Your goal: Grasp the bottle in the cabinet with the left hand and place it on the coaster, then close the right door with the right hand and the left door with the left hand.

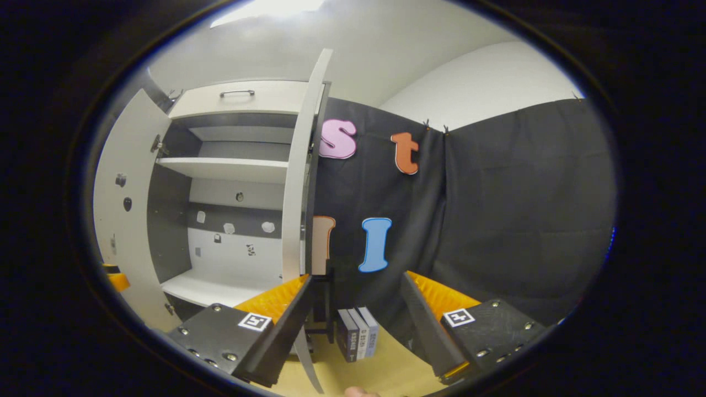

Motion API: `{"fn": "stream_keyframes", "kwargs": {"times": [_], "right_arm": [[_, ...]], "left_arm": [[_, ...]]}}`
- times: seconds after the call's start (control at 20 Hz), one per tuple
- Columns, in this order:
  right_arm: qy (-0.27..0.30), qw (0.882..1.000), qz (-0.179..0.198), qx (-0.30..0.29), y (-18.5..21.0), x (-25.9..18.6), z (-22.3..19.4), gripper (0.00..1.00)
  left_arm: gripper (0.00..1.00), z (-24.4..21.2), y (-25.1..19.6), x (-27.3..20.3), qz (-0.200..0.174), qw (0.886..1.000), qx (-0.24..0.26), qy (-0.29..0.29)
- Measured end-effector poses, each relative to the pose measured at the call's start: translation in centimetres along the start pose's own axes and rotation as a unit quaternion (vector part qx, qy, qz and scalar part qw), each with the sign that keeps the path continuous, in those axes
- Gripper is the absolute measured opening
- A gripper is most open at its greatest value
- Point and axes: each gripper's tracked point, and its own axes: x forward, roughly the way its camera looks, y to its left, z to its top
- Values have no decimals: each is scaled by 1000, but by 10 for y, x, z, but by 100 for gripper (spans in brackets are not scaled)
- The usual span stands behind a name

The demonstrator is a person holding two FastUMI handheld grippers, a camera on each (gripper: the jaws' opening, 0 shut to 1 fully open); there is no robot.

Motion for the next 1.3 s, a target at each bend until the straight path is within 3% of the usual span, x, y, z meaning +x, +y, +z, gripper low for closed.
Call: {"fn": "stream_keyframes", "kwargs": {"times": [0.1,0.35,0.6,1.05,1.3], "right_arm": [[1,1000,9,5,4,0,-1,100],[3,999,51,17,31,-4,0,98],[6,993,116,36,79,-4,-2,98],[32,970,242,19,185,-3,-17,98],[29,958,285,-1,226,-4,-17,98]], "left_arm": [[96,1,-6,1,-7,1000,4,-2],[96,0,-13,1,-8,1000,21,-1],[96,-5,-6,5,8,1000,25,2],[96,4,43,-26,84,996,37,-8],[96,6,75,-41,132,991,31,-15]]}}
